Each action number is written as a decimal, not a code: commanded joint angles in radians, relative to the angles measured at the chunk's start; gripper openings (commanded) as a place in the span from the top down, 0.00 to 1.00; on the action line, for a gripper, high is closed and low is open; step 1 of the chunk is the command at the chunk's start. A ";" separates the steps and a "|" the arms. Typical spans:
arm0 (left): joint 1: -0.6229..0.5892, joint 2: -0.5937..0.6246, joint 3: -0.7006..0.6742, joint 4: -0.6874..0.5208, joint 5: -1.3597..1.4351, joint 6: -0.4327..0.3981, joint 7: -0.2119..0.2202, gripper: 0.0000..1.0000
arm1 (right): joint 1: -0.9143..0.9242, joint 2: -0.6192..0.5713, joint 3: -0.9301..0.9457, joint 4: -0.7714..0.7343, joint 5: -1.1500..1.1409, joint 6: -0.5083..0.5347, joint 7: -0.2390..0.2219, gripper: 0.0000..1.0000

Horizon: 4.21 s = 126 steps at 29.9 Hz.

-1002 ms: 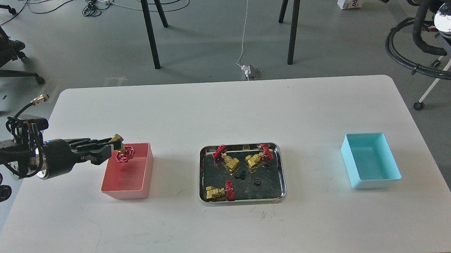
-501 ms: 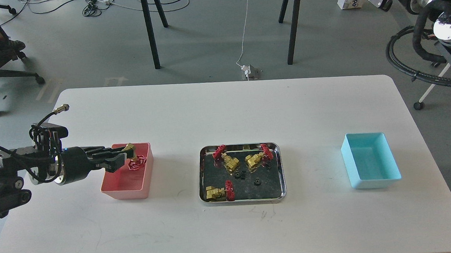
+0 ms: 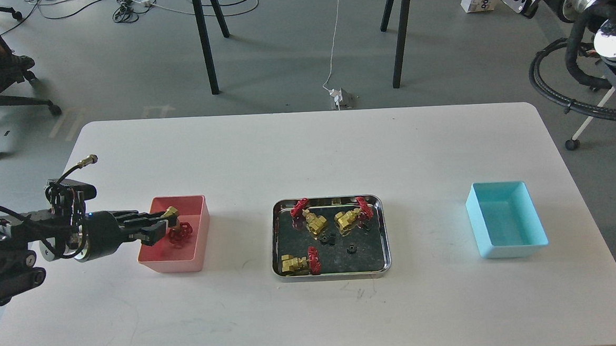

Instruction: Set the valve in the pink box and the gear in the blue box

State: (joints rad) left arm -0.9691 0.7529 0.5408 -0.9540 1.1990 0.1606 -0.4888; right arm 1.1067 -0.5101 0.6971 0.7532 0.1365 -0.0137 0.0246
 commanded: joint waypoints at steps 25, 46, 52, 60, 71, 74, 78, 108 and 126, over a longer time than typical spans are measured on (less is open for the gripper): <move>0.003 0.054 -0.355 -0.054 -0.010 -0.128 0.000 0.26 | -0.025 0.004 -0.016 0.025 -0.020 0.087 0.001 0.01; 0.082 -0.346 -1.015 -0.264 -0.785 -0.524 0.000 0.21 | 0.183 -0.010 -0.687 0.412 -1.173 0.502 0.003 0.01; 0.078 -0.512 -1.004 -0.224 -0.776 -0.351 0.000 0.20 | 0.239 0.041 -0.895 0.554 -1.455 0.502 0.009 0.01; 0.089 -0.584 -1.004 -0.206 -0.776 -0.345 0.000 0.19 | 0.255 0.127 -1.015 0.561 -1.505 0.502 0.009 0.01; 0.127 -0.587 -0.999 -0.204 -0.776 -0.345 0.000 0.18 | 0.205 0.269 -1.065 0.428 -1.571 0.502 0.009 0.18; 0.130 -0.586 -0.999 -0.204 -0.776 -0.345 0.000 0.17 | 0.188 0.294 -1.065 0.404 -1.571 0.502 0.008 0.24; 0.145 -0.586 -0.999 -0.204 -0.776 -0.345 0.000 0.17 | 0.159 0.332 -1.065 0.359 -1.571 0.502 0.006 0.31; 0.178 -0.587 -0.999 -0.204 -0.776 -0.349 0.000 0.15 | 0.091 0.478 -1.058 0.183 -1.568 0.502 0.004 0.41; 0.182 -0.586 -0.999 -0.204 -0.776 -0.354 0.000 0.15 | 0.068 0.496 -1.065 0.126 -1.571 0.502 0.004 0.49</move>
State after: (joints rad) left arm -0.7872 0.1657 -0.4586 -1.1581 0.4233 -0.1920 -0.4887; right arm 1.1810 -0.0138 -0.3681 0.8899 -1.4332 0.4887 0.0285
